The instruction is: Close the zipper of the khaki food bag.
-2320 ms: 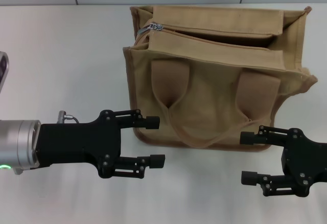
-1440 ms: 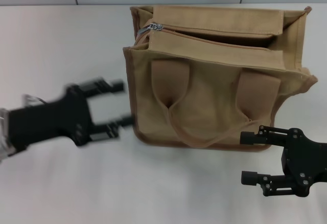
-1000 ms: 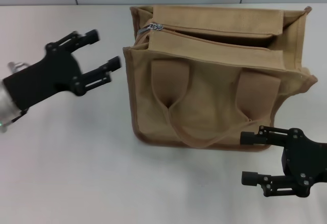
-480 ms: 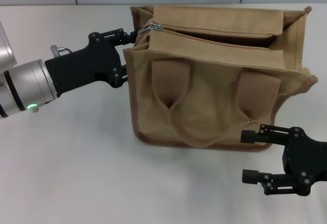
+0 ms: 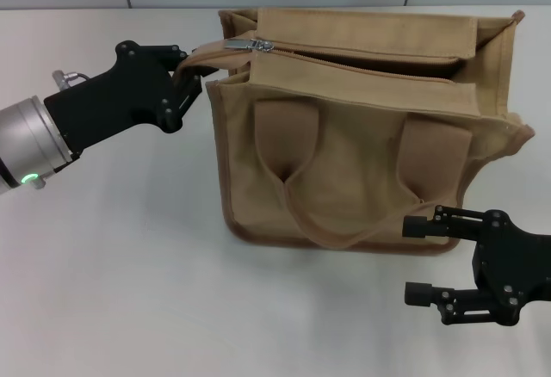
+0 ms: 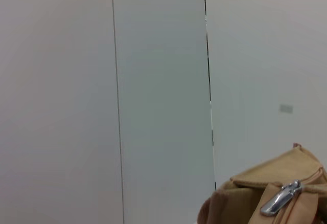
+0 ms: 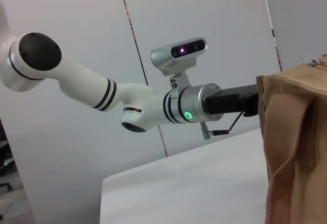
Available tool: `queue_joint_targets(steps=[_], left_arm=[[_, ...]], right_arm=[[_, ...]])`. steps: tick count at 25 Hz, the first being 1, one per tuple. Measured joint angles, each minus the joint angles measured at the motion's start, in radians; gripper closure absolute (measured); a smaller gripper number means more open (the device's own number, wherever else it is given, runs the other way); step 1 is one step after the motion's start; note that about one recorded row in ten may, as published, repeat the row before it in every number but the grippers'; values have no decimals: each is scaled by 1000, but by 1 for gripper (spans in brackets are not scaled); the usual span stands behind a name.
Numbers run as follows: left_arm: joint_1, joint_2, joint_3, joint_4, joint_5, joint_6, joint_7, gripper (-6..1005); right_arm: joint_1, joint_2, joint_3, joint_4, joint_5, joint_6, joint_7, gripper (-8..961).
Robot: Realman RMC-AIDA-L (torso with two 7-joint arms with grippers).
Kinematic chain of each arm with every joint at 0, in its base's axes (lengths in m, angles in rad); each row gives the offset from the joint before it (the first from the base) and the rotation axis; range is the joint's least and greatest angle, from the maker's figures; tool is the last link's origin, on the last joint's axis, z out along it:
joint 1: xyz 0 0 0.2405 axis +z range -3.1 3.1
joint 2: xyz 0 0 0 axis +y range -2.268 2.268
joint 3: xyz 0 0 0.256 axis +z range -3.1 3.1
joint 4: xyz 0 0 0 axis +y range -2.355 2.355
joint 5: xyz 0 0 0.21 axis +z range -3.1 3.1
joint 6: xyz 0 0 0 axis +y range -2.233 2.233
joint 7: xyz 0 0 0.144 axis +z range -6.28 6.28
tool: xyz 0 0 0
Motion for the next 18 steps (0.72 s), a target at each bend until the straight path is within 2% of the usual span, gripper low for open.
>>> queue_joint_targets(steps=[3,7,15,18], left_arm=[[4,1,0,0,-13,28,3,912],[-4,1,2,2,-37,78,-3,1000],[-35,-3,8,2,-73,155,-6,1000],[-57,-5,10,1,-74,189,-8,1000]], right_arm=[[4,0,6,0,2,-8,0,182],[15,1,14,1,46,-68,24,184],[43,-2,15,2,200,-94,201,188],[86,-5,17,3,240,-86,301,189]])
